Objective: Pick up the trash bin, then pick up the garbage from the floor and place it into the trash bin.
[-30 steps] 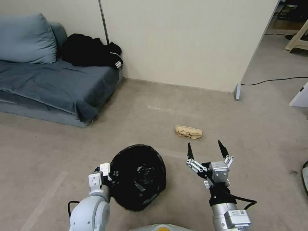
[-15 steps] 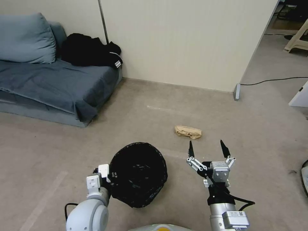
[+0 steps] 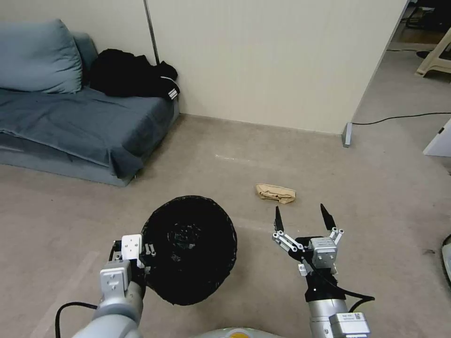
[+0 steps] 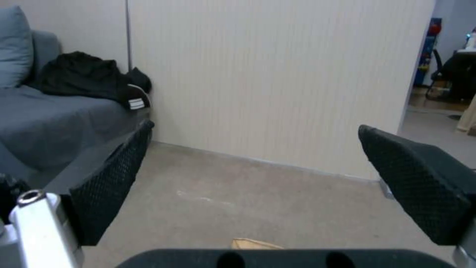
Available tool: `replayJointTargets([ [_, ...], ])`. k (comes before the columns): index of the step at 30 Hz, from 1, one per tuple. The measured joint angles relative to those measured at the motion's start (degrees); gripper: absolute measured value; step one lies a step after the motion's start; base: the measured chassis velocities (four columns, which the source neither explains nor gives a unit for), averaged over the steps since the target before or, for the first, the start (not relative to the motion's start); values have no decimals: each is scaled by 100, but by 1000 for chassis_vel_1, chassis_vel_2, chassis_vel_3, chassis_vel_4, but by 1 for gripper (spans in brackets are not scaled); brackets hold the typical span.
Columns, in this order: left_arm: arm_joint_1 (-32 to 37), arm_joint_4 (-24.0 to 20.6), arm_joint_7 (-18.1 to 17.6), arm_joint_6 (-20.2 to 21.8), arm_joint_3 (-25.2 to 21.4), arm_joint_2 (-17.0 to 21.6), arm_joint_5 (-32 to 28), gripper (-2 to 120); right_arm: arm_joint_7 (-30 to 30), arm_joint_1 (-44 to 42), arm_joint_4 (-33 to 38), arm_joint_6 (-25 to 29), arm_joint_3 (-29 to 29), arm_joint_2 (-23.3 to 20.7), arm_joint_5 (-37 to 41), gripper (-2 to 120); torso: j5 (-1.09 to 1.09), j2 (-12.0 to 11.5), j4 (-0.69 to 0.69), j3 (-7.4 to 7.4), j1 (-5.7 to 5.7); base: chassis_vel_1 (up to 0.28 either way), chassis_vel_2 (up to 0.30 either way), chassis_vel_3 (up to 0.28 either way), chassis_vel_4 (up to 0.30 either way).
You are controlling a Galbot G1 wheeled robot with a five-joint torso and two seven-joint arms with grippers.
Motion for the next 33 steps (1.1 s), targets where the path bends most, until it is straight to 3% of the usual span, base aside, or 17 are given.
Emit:
replayJointTargets([
  [17,-19,0,-51,-58,159,-14,29,0,-137,15,-76,32,59,0,-10,100,0,0,0,-1,0,-14,18,11,-13],
  [33,-36,-54,-33,-55,223,-54,78,0,-150,16,-92,92,93,0,-24,100,0,0,0,0,1,-154,166,162,-164],
])
